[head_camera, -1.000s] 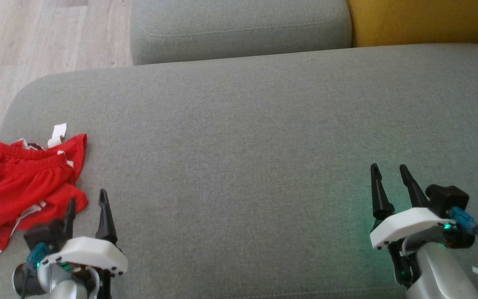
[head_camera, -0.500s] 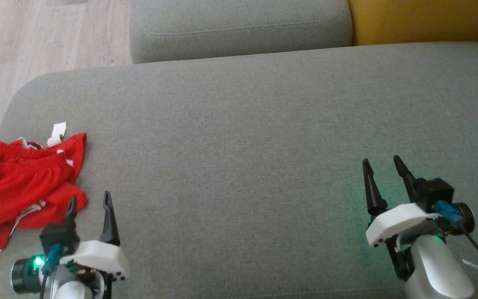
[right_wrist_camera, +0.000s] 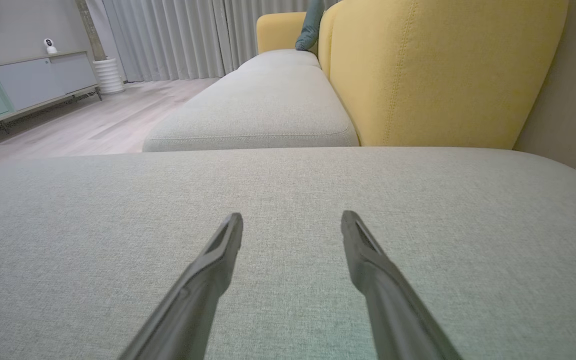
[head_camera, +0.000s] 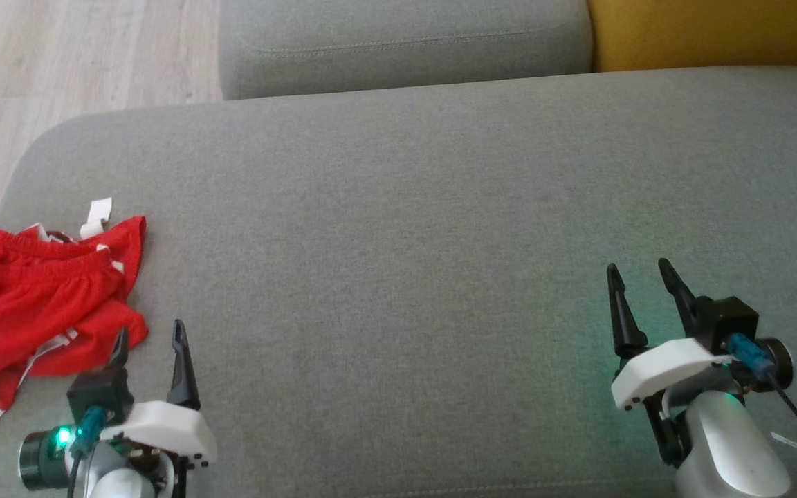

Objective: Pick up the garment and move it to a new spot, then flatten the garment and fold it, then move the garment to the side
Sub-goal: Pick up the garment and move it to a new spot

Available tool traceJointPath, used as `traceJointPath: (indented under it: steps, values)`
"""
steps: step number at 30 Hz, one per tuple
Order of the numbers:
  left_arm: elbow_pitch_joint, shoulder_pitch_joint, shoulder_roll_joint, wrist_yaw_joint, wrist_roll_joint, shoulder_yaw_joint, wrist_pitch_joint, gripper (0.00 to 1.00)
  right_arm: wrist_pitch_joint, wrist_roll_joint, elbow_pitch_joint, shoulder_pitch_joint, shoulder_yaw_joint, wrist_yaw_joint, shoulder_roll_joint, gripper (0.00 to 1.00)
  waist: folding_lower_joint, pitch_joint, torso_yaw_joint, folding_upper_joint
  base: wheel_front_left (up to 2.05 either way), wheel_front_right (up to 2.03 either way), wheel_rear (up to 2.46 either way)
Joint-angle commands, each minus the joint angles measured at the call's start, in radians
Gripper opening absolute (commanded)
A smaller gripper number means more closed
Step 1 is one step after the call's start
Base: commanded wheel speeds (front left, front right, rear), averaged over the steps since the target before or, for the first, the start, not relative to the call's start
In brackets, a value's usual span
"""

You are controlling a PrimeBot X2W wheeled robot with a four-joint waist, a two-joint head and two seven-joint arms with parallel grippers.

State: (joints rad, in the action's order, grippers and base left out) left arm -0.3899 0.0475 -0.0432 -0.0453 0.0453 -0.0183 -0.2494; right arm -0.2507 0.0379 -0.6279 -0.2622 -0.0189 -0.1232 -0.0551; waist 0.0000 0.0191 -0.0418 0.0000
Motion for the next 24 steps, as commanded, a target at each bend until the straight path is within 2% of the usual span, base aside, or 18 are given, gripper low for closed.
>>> traceJointPath:
  steps: [1,5,9,18,24]
  values:
    - [0.033,0.055,-0.01,-0.008,-0.004,-0.039,-0.012,1.0,-0.011,-0.009,0.031,-0.041,-0.018,-0.008,0.004,1.0,0.0,0.001,0.003,0.0,0.0,0.0,0.0]
    - [0.035,0.054,-0.009,-0.01,-0.001,-0.034,-0.012,1.0,-0.011,-0.007,0.032,-0.041,-0.03,-0.008,0.004,1.0,0.0,0.004,0.021,0.0,0.0,0.0,0.0]
    - [0.034,0.061,-0.008,-0.007,0.0,-0.027,-0.012,1.0,-0.011,0.005,0.034,-0.039,-0.06,-0.008,0.004,1.0,0.0,0.006,0.08,0.0,0.0,0.0,0.0]
    - [0.042,0.063,-0.009,0.002,0.0,-0.004,-0.012,1.0,-0.011,0.041,0.052,-0.041,-0.111,-0.008,0.005,1.0,0.0,0.019,0.304,0.0,0.0,0.0,0.0]
    - [0.058,0.053,-0.009,0.001,0.007,-0.029,-0.012,1.0,-0.011,0.064,0.046,-0.035,-0.144,-0.008,0.005,1.0,0.0,0.02,0.464,0.0,0.0,0.0,0.0]
